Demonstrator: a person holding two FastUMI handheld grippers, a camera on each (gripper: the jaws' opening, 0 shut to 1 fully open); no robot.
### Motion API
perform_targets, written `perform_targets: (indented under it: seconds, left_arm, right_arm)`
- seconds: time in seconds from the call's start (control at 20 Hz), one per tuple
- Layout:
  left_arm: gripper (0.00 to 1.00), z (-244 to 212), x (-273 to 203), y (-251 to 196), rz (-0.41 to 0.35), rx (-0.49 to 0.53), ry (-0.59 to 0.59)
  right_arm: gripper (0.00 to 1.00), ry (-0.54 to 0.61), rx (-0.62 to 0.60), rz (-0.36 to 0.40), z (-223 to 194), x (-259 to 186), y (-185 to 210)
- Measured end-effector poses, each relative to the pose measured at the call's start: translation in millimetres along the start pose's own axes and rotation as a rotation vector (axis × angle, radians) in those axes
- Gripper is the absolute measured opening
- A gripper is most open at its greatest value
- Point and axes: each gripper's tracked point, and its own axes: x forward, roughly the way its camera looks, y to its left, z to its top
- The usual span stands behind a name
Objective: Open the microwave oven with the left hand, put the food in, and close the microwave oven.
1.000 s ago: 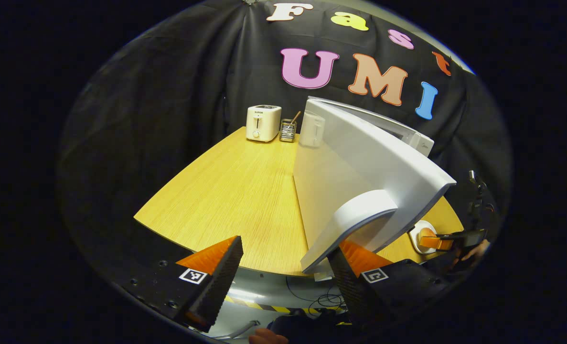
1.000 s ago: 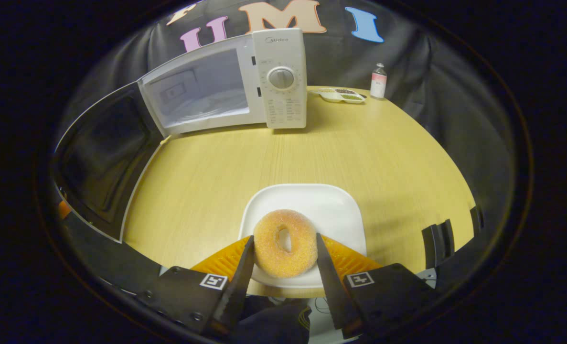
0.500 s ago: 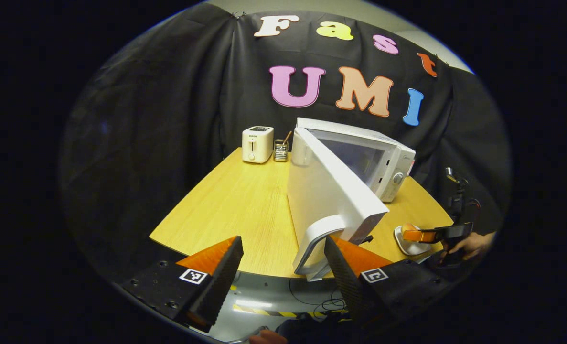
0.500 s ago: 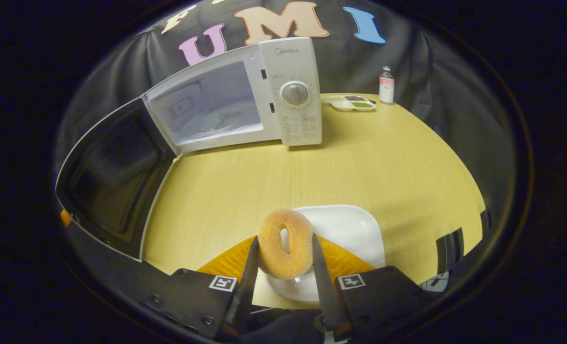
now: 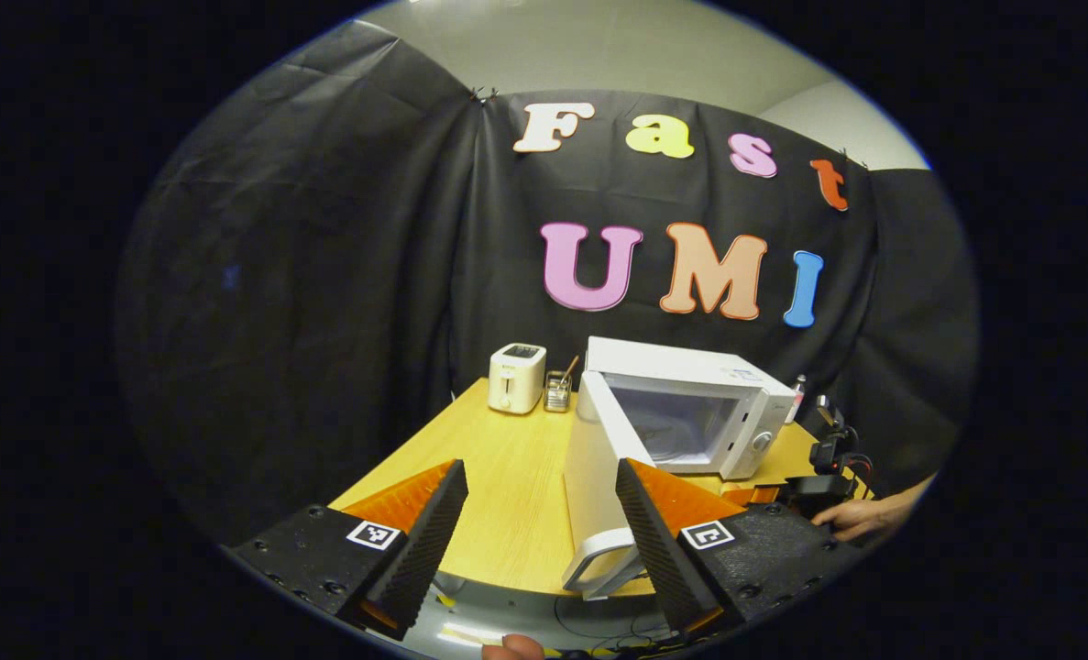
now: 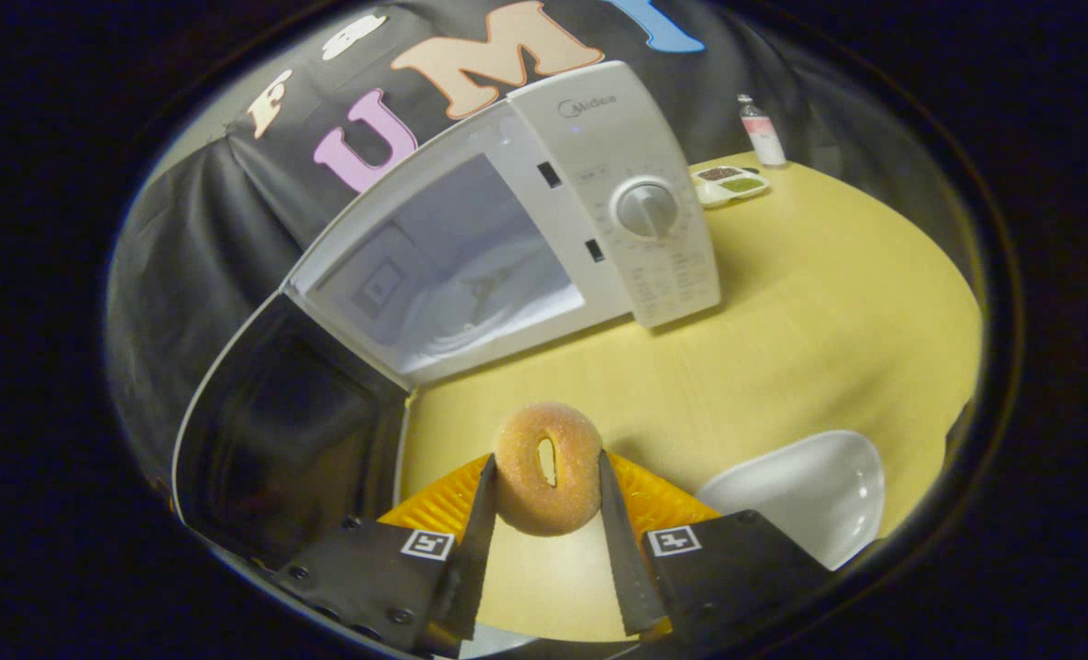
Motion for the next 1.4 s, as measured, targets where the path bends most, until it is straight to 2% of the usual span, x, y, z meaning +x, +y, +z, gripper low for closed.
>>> perform_targets:
  seconds: [0.15, 0.3, 0.45, 0.6, 0.75, 0.8, 0.9, 0.95, 1.0, 1.05, 1.2, 1.3, 1.4]
  left_arm:
    - [0.93, 6.3, 4.5, -10.7, -0.013, 0.023, -0.014]
    - [0.95, 12.1, 3.1, -17.5, -0.010, -0.060, -0.015]
    - [0.95, 7.6, -0.2, -14.1, -0.003, -0.115, 0.002]
    - [0.95, 5.2, -1.9, -4.7, 0.018, -0.128, 0.025]
    - [0.95, 5.5, -3.3, -0.1, 0.035, -0.148, 0.029]
    - [0.93, 5.1, -3.2, 1.8, 0.039, -0.158, 0.030]
    - [0.95, 6.0, -3.3, 2.5, 0.040, -0.172, 0.032]
    - [0.95, 8.4, -2.0, 2.5, 0.040, -0.179, 0.023]
    - [0.95, 9.2, -1.5, 1.8, 0.038, -0.185, 0.023]
    - [0.95, 7.3, -0.5, 0.7, 0.037, -0.187, 0.030]
    - [0.95, 3.5, 1.0, -2.6, 0.021, -0.193, 0.041]
    - [0.95, 3.1, 3.2, -4.3, 0.014, -0.198, 0.047]
    - [0.95, 6.8, 4.2, -1.9, 0.019, -0.189, 0.039]
  right_arm:
    - [0.55, -0.030, 0.061, 0.057, 12.9, 34.5, 39.8]
    - [0.55, -0.073, 0.178, 0.088, 30.9, 63.9, 68.5]
    - [0.55, -0.128, 0.292, 0.042, 47.0, 91.8, 74.1]
    - [0.55, -0.218, 0.398, 0.034, 70.9, 112.3, 85.3]
    - [0.55, -0.257, 0.486, 0.003, 80.8, 128.0, 90.8]
    - [0.61, -0.271, 0.500, -0.013, 82.8, 133.1, 90.5]
    - [0.61, -0.303, 0.497, -0.017, 87.7, 139.4, 92.0]
    - [0.54, -0.321, 0.484, -0.020, 90.1, 141.6, 91.6]
    - [0.61, -0.343, 0.469, -0.020, 93.0, 143.3, 89.9]
    - [0.54, -0.352, 0.453, -0.033, 95.5, 145.6, 87.3]
    - [0.54, -0.327, 0.451, -0.058, 85.1, 161.0, 80.4]
    - [0.55, -0.348, 0.429, -0.061, 90.9, 164.2, 80.0]
    - [0.54, -0.333, 0.407, -0.043, 89.4, 167.1, 86.5]
